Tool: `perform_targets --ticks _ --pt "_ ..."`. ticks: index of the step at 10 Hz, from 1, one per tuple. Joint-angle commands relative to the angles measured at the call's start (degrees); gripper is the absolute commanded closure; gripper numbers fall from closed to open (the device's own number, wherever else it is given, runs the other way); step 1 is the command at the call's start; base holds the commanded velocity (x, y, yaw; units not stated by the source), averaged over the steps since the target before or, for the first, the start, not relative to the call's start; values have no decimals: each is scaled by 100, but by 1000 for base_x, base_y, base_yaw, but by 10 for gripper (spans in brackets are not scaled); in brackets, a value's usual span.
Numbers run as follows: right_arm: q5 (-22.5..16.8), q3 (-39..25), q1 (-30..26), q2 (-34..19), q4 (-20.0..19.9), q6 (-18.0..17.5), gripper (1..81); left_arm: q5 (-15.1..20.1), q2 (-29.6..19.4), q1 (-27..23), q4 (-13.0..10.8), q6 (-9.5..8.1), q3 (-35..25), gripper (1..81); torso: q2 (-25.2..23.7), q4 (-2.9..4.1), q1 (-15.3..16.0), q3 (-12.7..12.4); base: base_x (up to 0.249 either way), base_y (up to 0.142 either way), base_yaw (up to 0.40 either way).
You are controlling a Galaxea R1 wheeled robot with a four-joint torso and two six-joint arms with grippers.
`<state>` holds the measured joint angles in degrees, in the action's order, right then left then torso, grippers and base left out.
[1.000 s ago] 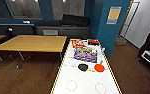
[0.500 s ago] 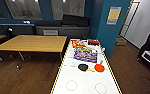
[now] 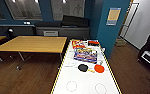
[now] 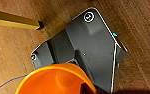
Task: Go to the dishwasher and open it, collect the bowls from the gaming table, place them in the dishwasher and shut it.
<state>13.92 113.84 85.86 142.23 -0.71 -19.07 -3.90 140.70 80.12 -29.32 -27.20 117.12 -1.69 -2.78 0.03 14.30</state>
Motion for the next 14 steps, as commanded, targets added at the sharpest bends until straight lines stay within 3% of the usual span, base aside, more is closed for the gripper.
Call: perform_targets --ticks 1,3,4,6,14 --pt "-276 -3 -152 -183 106 25 811 179 -17 -62 -92 4 179 811 0 0 0 -406 0 0 0" --pt "-268 32 -152 -175 106 17 811 179 177 0 -83 4 452 811 -2 0 -2 -707 0 0 0" --pt "-267 93 -125 -123 106 17 811 162 283 35 -83 4 601 811 -7 0 -3 -461 0 0 0" --pt "-267 330 -90 71 106 26 811 101 467 123 -92 4 900 811 -13 0 -3 -596 0 0 0" --pt "-285 805 -46 212 413 34 811 -181 889 404 -83 4 1744 811 -11 0 0 -599 -27 0 0"
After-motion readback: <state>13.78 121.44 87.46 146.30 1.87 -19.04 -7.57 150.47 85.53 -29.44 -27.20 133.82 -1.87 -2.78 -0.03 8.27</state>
